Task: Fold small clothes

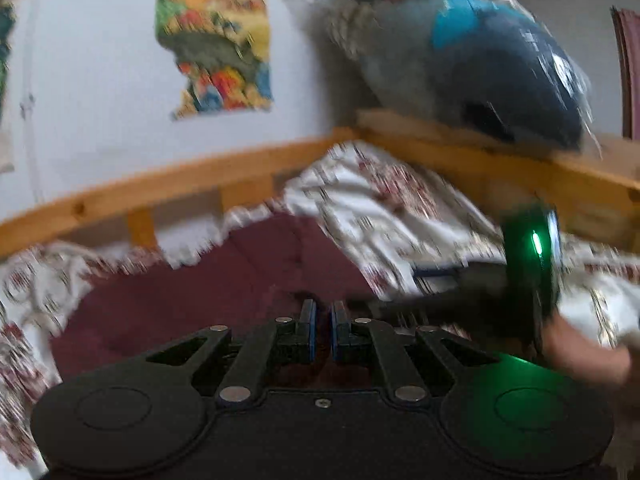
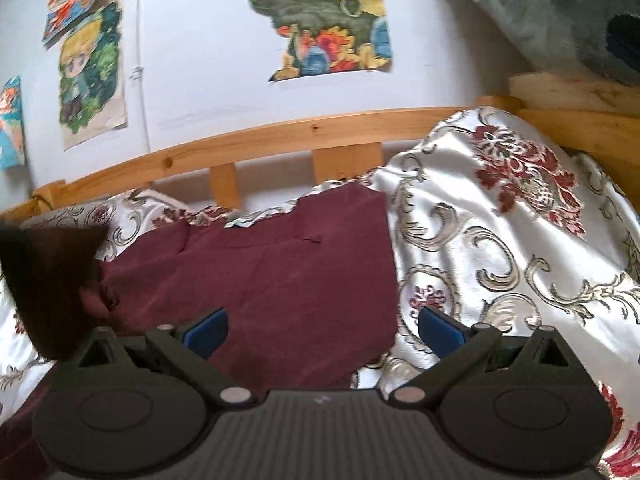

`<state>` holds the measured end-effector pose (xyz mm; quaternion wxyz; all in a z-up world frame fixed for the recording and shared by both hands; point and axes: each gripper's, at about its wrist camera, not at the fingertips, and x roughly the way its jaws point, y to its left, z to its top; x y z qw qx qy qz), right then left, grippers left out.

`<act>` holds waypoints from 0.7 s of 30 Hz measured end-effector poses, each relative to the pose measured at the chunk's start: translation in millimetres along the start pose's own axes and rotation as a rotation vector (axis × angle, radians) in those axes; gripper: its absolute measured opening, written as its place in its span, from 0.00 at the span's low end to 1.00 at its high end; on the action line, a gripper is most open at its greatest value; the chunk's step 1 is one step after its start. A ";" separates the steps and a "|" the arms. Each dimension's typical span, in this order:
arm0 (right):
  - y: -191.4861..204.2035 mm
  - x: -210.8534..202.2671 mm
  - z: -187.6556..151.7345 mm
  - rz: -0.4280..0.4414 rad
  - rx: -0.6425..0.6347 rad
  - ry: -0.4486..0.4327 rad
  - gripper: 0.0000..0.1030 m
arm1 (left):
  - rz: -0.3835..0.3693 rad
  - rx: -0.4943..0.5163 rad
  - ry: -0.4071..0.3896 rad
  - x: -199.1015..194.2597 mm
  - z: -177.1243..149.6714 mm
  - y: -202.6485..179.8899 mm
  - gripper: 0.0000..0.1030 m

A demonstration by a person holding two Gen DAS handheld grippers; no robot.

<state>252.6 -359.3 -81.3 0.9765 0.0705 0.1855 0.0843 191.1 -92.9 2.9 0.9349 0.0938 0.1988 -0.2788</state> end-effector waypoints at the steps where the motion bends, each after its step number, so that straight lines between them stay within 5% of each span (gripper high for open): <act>1: -2.0 0.2 0.6 -0.003 0.006 -0.001 1.00 | -0.009 -0.001 0.018 3.8 -4.1 -4.2 0.07; 8: -2.3 2.3 -0.3 0.005 0.011 0.004 1.00 | -0.044 -0.038 0.121 16.5 -29.7 -8.0 0.20; 12: 0.8 2.5 -1.7 0.021 0.008 0.010 1.00 | -0.029 -0.077 0.137 7.9 -32.0 1.1 0.61; 14: 2.6 2.1 -2.9 0.046 0.006 0.011 1.00 | -0.008 -0.103 0.134 -1.5 -31.5 12.1 0.66; 17: 6.0 0.5 -4.7 0.134 -0.001 0.018 1.00 | 0.084 -0.157 0.158 -9.0 -30.7 38.1 0.70; 21: 19.7 0.3 -7.7 0.322 -0.042 0.052 1.00 | 0.301 -0.283 0.191 -13.9 -43.6 96.3 0.75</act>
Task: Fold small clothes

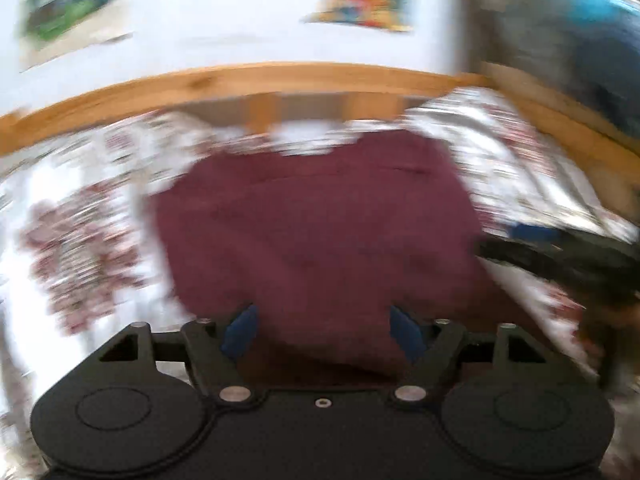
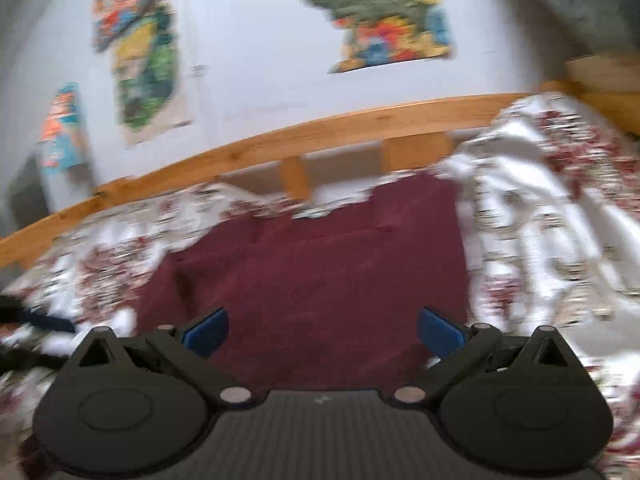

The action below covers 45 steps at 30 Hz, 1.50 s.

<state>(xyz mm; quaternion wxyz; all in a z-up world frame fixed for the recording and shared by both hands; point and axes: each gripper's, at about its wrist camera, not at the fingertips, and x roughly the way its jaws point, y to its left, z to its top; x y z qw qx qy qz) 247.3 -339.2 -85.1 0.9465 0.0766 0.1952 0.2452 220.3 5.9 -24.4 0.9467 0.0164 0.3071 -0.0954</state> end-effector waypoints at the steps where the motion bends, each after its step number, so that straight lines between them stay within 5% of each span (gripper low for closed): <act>1: 5.0 2.4 -1.1 0.048 -0.016 0.018 1.00 | 0.045 -0.026 0.010 5.1 1.2 14.1 0.75; 5: 32.7 13.5 -10.0 0.180 -0.135 0.105 1.00 | 0.186 -0.107 0.047 36.3 9.5 70.8 0.72; 12: 56.1 29.9 -27.6 0.133 -0.246 0.166 0.95 | 0.209 -0.220 0.158 95.9 27.5 118.0 0.53; 14: 51.9 33.9 -29.0 0.142 -0.194 0.182 0.86 | 0.186 -0.225 0.175 105.1 31.1 120.2 0.43; 16: 46.8 34.6 -30.1 0.142 -0.167 0.187 0.72 | 0.155 -0.234 0.189 111.4 33.7 121.5 0.11; 17: 45.1 35.3 -30.1 0.127 -0.162 0.185 0.62 | 0.155 -0.236 0.197 114.4 34.5 121.5 0.03; 22: 37.9 34.3 -31.3 0.107 -0.119 0.186 0.17 | 0.279 -0.197 0.139 113.9 37.6 108.7 0.00; 25: 35.2 30.0 -28.4 0.103 -0.111 0.175 0.08 | 0.283 -0.196 0.121 110.8 39.0 107.9 0.00; 28: 30.2 23.9 -20.8 0.120 -0.083 0.150 0.15 | 0.253 -0.228 0.117 107.7 35.9 110.8 0.25; 31: 22.6 21.8 -16.9 0.150 -0.048 0.147 0.69 | 0.232 -0.244 0.114 105.3 31.1 112.8 0.37; 34: 16.1 26.2 -17.3 0.165 0.005 0.180 0.75 | 0.208 -0.252 0.135 110.1 29.0 114.9 0.56; 38: 18.5 33.5 -23.7 0.152 -0.001 0.222 0.80 | 0.189 -0.295 0.165 122.9 27.2 122.3 0.49; 39: 21.3 35.6 -26.1 0.142 -0.012 0.236 0.76 | 0.170 -0.303 0.168 125.0 27.2 123.8 0.32; 40: 23.8 36.8 -27.7 0.131 -0.030 0.244 0.61 | 0.147 -0.310 0.177 127.1 27.9 124.2 0.09; 41: 26.8 37.2 -29.8 0.118 -0.048 0.249 0.37 | 0.146 -0.310 0.178 127.8 29.1 122.9 0.04; 44: 32.7 31.4 -31.8 0.098 -0.087 0.230 0.06 | 0.183 -0.286 0.159 126.7 33.1 116.3 0.02; 45: 33.1 26.6 -30.3 0.093 -0.082 0.209 0.05 | 0.195 -0.281 0.152 125.5 33.6 114.6 0.02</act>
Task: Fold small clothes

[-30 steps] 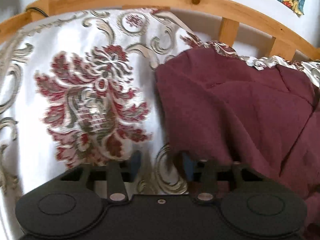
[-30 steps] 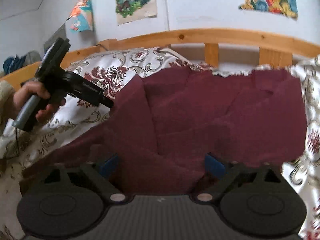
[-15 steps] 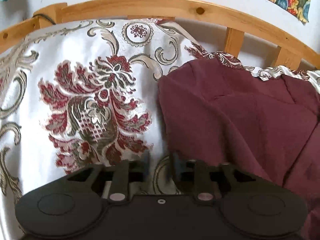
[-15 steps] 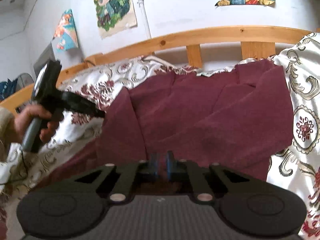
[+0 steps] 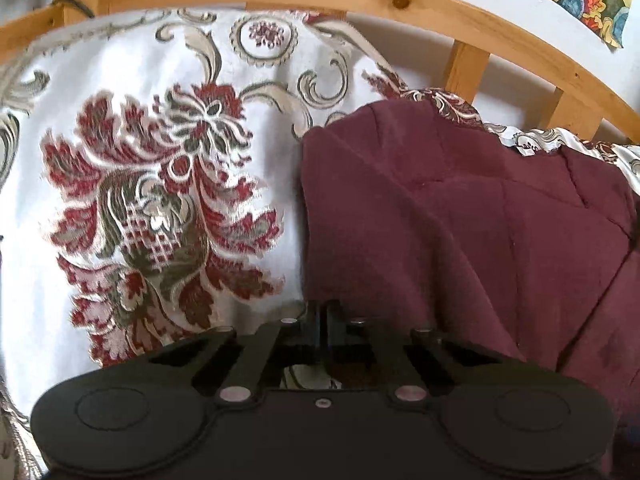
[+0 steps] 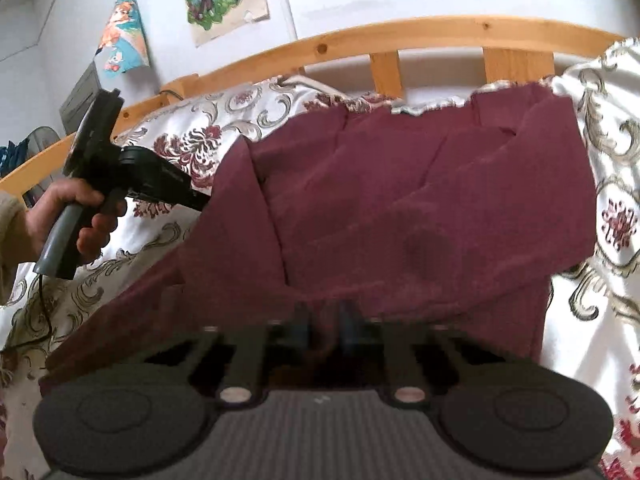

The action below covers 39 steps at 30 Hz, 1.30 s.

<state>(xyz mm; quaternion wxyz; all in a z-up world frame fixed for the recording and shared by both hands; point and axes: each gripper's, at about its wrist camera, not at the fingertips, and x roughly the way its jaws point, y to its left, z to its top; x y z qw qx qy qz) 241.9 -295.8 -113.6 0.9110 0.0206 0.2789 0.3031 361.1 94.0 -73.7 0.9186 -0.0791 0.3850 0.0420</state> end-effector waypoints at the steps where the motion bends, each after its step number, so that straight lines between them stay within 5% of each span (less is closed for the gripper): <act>1: -1.0 -5.4 1.7 -0.016 0.012 -0.020 0.05 | 0.005 -0.001 -0.007 -1.3 0.2 0.0 0.01; 6: -33.1 -26.5 9.5 -0.100 0.218 -0.082 0.05 | 0.012 -0.005 -0.008 -2.5 -0.1 2.9 0.01; 12: -67.4 -13.6 -3.3 -0.136 0.362 0.010 0.05 | 0.032 -0.005 -0.015 -3.7 -1.7 0.6 0.04; 14: -74.0 -11.9 -8.9 -0.124 0.422 0.021 0.08 | 0.047 0.003 -0.019 -6.2 -3.3 -2.6 0.14; 15: -75.2 -13.3 -9.8 -0.113 0.434 0.015 0.11 | 0.052 0.009 -0.023 -8.2 -4.2 -4.0 0.31; 16: -74.8 -14.8 -7.7 -0.114 0.427 0.005 0.15 | 0.045 0.015 -0.029 -11.1 -5.7 -5.7 0.47; 18: -66.6 -16.2 -3.1 -0.127 0.358 -0.022 0.31 | 0.020 0.034 -0.049 -18.3 -9.9 -8.8 0.60; 19: -60.3 -15.9 -0.3 -0.129 0.321 -0.030 0.49 | 0.006 0.052 -0.053 -20.9 -12.6 -11.8 0.65; 21: -48.0 -13.0 1.9 -0.127 0.251 -0.031 0.62 | -0.006 0.101 -0.036 -22.0 -18.8 -20.9 0.66; 24: -23.9 -4.5 0.4 -0.162 0.129 0.012 0.72 | 0.009 0.179 0.001 -16.2 -27.7 -34.6 0.66; 30: 4.1 10.7 -12.4 -0.275 -0.044 0.101 0.75 | 0.081 0.240 0.025 -9.9 -35.7 -41.7 0.73; 39: 7.4 -8.8 -9.1 -0.228 0.000 0.067 0.98 | 0.064 0.191 0.045 -38.1 -44.7 -32.9 0.82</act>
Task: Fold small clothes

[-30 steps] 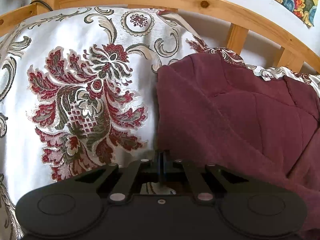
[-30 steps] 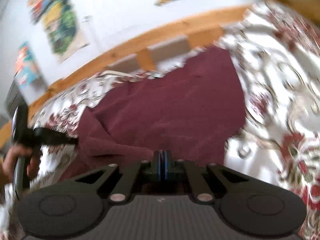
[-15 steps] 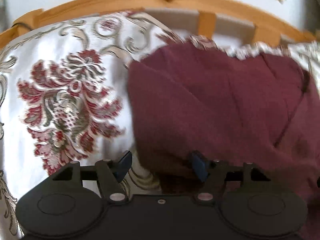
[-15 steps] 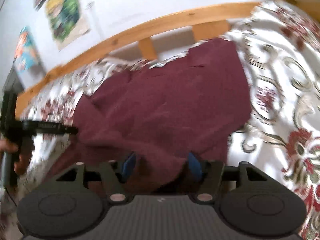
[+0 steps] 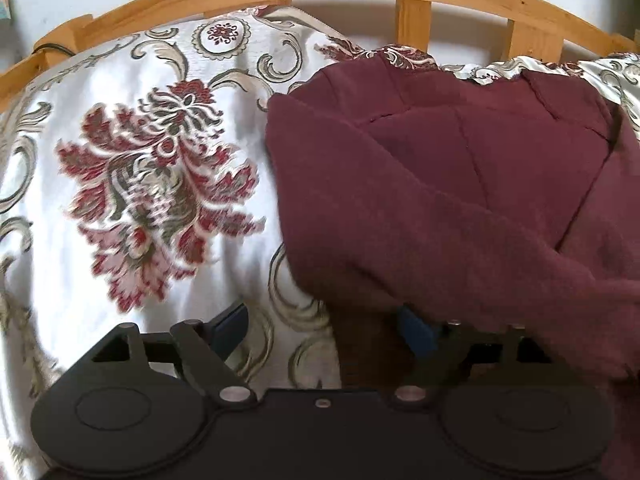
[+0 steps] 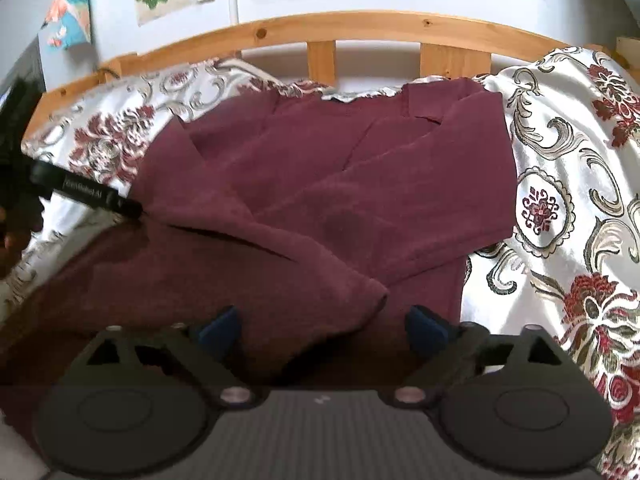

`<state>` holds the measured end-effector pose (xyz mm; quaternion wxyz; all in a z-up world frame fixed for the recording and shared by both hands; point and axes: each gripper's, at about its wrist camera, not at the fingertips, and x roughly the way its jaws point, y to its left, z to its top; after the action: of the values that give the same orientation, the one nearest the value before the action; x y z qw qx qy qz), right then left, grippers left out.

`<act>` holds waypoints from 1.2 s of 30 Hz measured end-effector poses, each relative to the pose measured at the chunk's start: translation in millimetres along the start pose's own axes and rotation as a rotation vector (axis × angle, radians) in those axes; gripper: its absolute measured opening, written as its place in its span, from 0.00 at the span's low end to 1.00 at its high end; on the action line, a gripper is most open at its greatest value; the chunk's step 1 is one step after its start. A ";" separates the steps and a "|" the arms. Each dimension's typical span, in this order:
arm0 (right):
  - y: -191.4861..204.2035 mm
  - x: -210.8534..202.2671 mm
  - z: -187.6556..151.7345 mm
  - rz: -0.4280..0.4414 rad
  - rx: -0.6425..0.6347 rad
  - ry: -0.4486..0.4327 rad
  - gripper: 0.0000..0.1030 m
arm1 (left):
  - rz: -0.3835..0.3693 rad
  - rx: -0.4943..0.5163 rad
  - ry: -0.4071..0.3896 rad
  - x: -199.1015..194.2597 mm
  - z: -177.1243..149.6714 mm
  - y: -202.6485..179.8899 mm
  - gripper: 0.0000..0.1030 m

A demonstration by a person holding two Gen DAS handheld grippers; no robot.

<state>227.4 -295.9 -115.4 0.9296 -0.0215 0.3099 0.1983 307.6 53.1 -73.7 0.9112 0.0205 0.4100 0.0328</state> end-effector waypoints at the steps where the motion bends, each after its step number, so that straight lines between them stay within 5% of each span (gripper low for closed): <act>1: 0.2 -5.1 0.1 0.014 0.000 -0.012 0.99 | 0.005 0.004 -0.007 -6.7 -3.1 -0.8 0.82; 4: 6.1 -27.2 -0.2 0.086 -0.017 -0.066 1.00 | -0.004 0.017 -0.069 -34.4 -15.0 -0.3 0.91; 8: 20.8 -50.4 1.4 0.071 -0.066 -0.092 1.00 | -0.035 0.065 -0.147 -73.7 -35.6 0.9 0.98; 16: 37.3 -49.2 20.8 0.097 -0.061 -0.122 1.00 | -0.040 0.101 -0.136 -87.8 -63.8 10.1 0.98; 18: 38.7 -33.1 38.7 0.130 -0.058 -0.127 0.93 | -0.030 0.081 -0.132 -80.5 -63.3 14.6 0.98; 20: 42.1 -9.5 58.9 0.173 -0.059 -0.106 0.59 | -0.029 0.055 -0.134 -70.1 -56.6 18.9 0.98; 21: 45.3 4.9 70.6 0.188 -0.067 -0.082 0.54 | -0.030 0.041 -0.137 -64.1 -52.0 20.6 0.98; 28: 71.0 74.8 113.4 0.250 -0.154 -0.003 0.54 | -0.045 -0.102 -0.137 -15.5 -14.6 28.1 0.98; 36: 81.5 113.0 109.2 0.203 -0.253 0.105 0.35 | -0.068 -0.187 -0.097 17.0 -4.7 37.5 0.97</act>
<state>340.6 -163.0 -86.5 0.8773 -0.1174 0.3309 0.3273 313.7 91.8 -87.1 0.9285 -0.0768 0.3612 0.0388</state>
